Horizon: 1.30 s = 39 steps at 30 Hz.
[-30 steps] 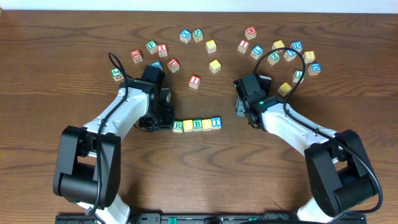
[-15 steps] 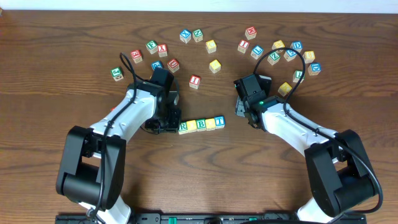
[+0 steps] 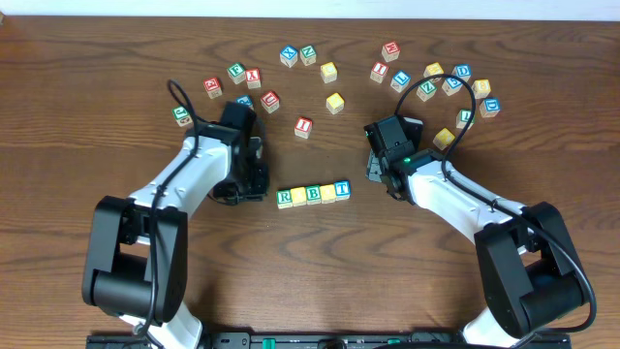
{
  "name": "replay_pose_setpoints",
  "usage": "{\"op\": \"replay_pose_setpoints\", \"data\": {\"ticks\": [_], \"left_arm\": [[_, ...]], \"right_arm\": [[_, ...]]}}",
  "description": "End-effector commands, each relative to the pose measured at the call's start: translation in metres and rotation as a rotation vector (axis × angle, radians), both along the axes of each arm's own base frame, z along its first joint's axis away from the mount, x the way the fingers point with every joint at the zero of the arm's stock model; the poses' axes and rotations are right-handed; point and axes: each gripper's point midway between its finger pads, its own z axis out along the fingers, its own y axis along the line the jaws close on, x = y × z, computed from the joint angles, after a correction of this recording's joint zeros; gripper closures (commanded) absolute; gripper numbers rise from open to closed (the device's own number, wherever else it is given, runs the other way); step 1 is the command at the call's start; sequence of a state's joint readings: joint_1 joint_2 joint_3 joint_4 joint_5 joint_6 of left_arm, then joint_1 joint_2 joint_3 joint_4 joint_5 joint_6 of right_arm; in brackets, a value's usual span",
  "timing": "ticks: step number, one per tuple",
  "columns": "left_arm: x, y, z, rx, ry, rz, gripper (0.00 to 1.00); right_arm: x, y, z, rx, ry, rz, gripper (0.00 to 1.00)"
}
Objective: Spell out ROBOT
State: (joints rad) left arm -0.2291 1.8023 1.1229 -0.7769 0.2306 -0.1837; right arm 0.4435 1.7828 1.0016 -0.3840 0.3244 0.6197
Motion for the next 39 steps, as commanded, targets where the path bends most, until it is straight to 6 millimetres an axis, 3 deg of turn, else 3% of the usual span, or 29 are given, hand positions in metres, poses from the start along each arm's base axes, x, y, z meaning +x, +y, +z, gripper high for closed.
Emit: {"op": "replay_pose_setpoints", "data": {"ticks": [1, 17, 20, 25, 39], "left_arm": [[0.013, 0.009, 0.012, 0.008, -0.045, 0.038, 0.73], [0.011, 0.011, 0.011, 0.009, -0.038, 0.046, 0.73], [0.013, 0.011, 0.012, 0.009, -0.046, 0.047, 0.73], [0.026, 0.026, 0.011, 0.094, -0.092, 0.146, 0.73], [0.036, 0.029, 0.012, 0.104, -0.129, 0.215, 0.73]], "right_arm": [[0.007, 0.001, 0.015, 0.009, -0.038, 0.000, 0.29], [-0.004, 0.004, 0.009, 0.016, 0.013, 0.019, 0.49], [-0.005, 0.003, 0.008, 0.013, 0.021, 0.019, 0.61], [-0.006, 0.004, 0.008, 0.022, 0.023, 0.006, 0.99], [-0.013, 0.028, 0.005, 0.113, 0.060, 0.069, 0.99]]}}
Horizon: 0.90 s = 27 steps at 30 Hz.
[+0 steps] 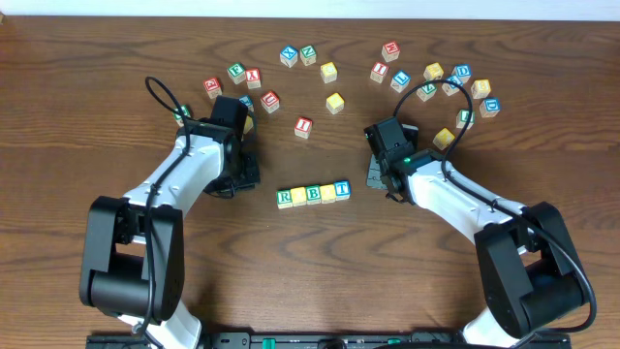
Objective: Spell out ROBOT
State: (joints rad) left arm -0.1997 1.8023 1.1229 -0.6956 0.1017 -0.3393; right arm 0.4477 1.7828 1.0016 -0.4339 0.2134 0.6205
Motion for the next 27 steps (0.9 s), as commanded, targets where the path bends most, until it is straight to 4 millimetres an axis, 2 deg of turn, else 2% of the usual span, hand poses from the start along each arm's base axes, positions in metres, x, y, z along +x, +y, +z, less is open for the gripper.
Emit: {"op": "replay_pose_setpoints", "data": {"ticks": [1, 11, 16, 27], "left_arm": [[0.009, 0.002, 0.013, 0.007, -0.039, 0.020, 0.73], [-0.008, -0.013, 0.012, -0.083, 0.035, 0.007, 0.74], [-0.016, -0.023, 0.014, -0.141, 0.072, 0.001, 0.78], [-0.025, -0.049, 0.015, -0.165, 0.083, -0.072, 0.78]], "right_arm": [[0.003, 0.016, 0.014, 0.044, -0.031, 0.027, 0.99], [0.002, 0.037, 0.017, 0.058, -0.060, 0.083, 0.99], [0.003, 0.037, 0.018, 0.059, -0.063, 0.080, 0.99], [0.003, 0.038, 0.018, 0.064, -0.061, 0.082, 0.99]]}}
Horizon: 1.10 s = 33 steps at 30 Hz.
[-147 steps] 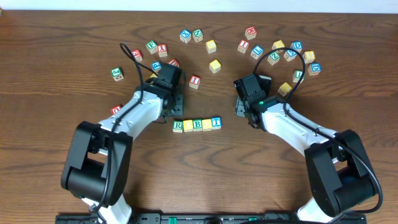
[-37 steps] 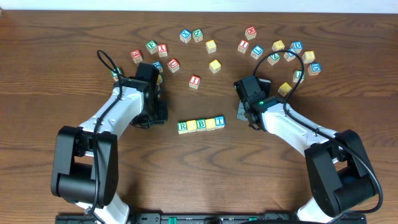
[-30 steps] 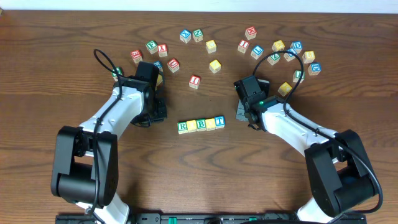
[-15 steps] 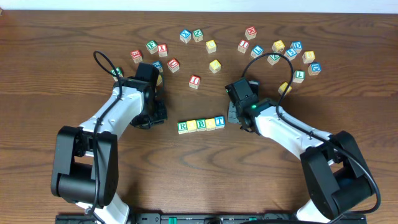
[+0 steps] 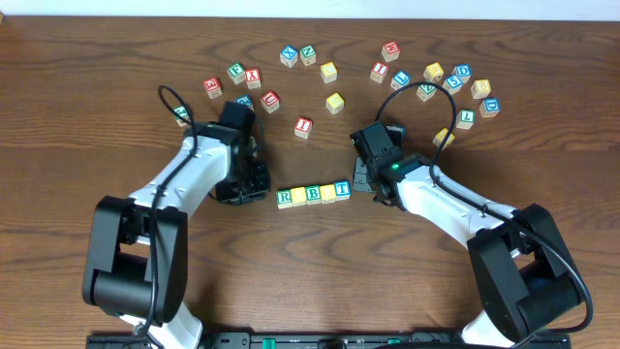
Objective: Spell out ROBOT
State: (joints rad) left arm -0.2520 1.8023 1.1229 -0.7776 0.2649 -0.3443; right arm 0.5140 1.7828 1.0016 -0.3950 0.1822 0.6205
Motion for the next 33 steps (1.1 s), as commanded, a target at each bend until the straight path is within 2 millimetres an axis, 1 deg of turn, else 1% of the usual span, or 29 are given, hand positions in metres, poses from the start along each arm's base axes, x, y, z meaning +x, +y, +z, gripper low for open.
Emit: {"op": "replay_pose_setpoints", "data": {"ticks": [1, 12, 33], "left_arm": [[0.005, -0.012, 0.013, -0.025, -0.034, -0.015, 0.78], [0.004, -0.015, 0.013, -0.025, -0.033, -0.025, 0.78], [0.003, -0.014, 0.012, -0.024, -0.030, -0.025, 0.78]], "right_arm": [[0.006, 0.006, 0.015, 0.025, -0.038, 0.005, 0.99], [0.003, 0.020, 0.015, 0.096, -0.015, 0.039, 0.99], [-0.004, 0.034, 0.014, 0.166, 0.026, 0.085, 0.99]]}}
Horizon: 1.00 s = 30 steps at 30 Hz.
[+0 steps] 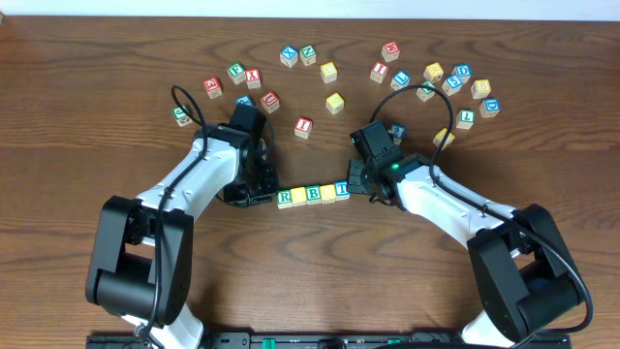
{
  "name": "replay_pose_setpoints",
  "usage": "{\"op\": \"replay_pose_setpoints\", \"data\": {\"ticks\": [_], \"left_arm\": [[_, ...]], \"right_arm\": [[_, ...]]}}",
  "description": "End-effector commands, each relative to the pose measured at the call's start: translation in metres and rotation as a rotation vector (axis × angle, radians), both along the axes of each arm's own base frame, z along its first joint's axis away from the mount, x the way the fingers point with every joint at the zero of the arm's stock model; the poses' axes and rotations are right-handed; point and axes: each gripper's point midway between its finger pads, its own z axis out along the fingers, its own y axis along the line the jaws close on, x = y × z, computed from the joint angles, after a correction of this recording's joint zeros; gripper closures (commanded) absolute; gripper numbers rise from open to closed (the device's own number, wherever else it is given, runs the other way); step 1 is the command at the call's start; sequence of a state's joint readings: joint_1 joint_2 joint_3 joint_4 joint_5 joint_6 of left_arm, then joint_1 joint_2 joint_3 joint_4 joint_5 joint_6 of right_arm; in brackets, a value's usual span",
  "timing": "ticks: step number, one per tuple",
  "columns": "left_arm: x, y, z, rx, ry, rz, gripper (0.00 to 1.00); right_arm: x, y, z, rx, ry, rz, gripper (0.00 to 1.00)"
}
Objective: Spell out ROBOT
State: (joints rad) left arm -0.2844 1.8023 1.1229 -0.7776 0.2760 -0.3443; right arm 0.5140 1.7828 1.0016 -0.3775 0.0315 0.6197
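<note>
A row of letter blocks (313, 195) lies mid-table, slightly tilted. It has a green R (285, 198) at its left end, a blue B in the middle and a blue T (341, 189) at its right end. Between them sit two yellow blocks whose letters I cannot read. My left gripper (260, 191) is low on the table right against the R end. My right gripper (356, 182) sits against the T end. From overhead, the arms hide the fingers of both.
Loose letter blocks lie scattered along the far side. One cluster (235, 72) is at the left, a red I block (304, 125) and a yellow block (335, 102) are in the middle, and a larger cluster (452, 83) is at the right. Cables loop over both wrists.
My left gripper has moved right, from a short gap away to right beside the R block. The right gripper has edged a little left against the T. The row looks unchanged.
At first both grippers stood a gap away from the ends of the finished-looking row. The left then sat farther up and left, while the right stayed. Then the right was close to the T and the left back near the R. Now both flank the row.
</note>
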Motion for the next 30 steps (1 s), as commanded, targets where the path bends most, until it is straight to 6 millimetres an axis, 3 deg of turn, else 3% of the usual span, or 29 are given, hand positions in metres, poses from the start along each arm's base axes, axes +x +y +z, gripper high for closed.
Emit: {"op": "replay_pose_setpoints", "data": {"ticks": [1, 14, 30], "left_arm": [[0.007, -0.003, 0.012, -0.014, -0.031, 0.008, 0.78], [0.004, -0.004, 0.012, -0.011, -0.020, 0.004, 0.78], [-0.001, -0.015, 0.012, -0.012, -0.021, -0.034, 0.78]], "right_arm": [[0.003, 0.010, 0.015, 0.041, -0.025, 0.025, 0.99], [-0.004, 0.024, 0.016, 0.054, -0.022, 0.070, 0.99], [-0.004, 0.024, 0.016, 0.053, -0.023, 0.069, 0.99]]}}
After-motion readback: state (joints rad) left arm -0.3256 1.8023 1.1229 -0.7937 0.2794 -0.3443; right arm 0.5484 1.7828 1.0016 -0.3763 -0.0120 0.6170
